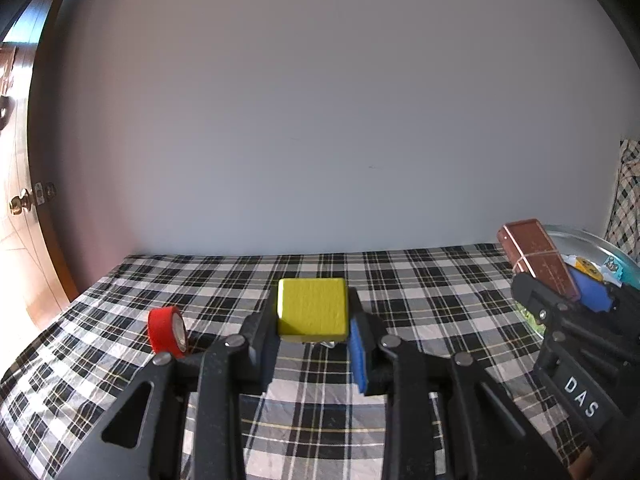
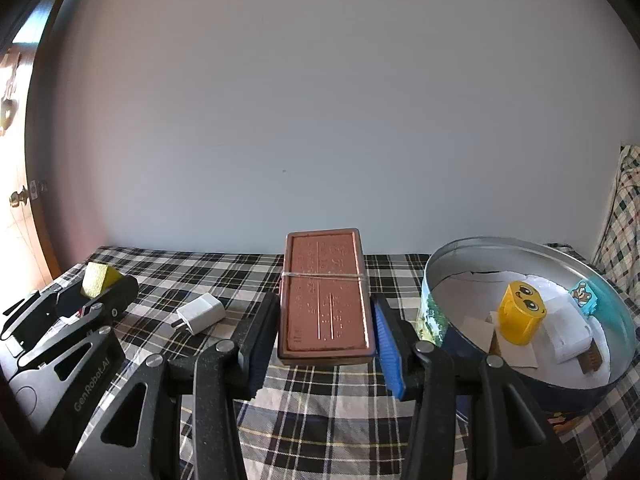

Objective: Organize rigid objects

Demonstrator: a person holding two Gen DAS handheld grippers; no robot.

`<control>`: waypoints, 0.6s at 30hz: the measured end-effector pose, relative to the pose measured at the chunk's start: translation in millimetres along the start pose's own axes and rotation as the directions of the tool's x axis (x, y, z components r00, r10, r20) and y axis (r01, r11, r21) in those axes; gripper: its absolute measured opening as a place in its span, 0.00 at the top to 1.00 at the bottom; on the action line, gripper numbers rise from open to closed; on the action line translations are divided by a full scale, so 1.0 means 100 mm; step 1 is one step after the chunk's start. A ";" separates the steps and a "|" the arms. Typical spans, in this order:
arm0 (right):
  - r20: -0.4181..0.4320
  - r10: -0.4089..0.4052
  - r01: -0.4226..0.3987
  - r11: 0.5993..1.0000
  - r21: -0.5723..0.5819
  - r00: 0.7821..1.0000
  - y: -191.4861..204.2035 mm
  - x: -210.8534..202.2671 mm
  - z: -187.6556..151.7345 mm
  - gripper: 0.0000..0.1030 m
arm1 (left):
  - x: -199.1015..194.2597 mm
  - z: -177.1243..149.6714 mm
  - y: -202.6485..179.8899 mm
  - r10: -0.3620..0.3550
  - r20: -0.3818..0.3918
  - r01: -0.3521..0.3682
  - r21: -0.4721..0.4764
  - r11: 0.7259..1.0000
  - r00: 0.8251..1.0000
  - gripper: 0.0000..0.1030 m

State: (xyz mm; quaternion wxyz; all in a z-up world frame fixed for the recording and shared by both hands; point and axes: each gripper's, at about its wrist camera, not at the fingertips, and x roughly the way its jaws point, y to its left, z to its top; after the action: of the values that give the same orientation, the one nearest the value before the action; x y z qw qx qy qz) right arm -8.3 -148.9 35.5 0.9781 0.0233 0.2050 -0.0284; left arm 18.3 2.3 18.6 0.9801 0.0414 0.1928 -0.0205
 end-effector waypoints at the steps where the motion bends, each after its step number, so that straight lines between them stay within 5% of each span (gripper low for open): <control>1: 0.000 0.001 -0.001 1.000 -0.003 1.000 0.00 0.00 0.00 0.53 | 0.00 0.00 -0.01 -0.002 -0.001 0.002 0.002 1.000 1.000 0.73; 18: 0.026 -0.031 0.032 0.999 -0.044 0.999 -0.32 -0.21 -0.07 0.53 | -0.09 -0.03 -0.28 -0.045 -0.008 0.045 0.004 0.999 0.999 0.73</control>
State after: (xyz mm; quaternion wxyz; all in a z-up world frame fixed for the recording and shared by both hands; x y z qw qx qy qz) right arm -32.5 -179.8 37.0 0.9803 -0.0021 0.1936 -0.0394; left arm 7.1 -24.6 17.4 0.9785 0.0392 0.1978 -0.0429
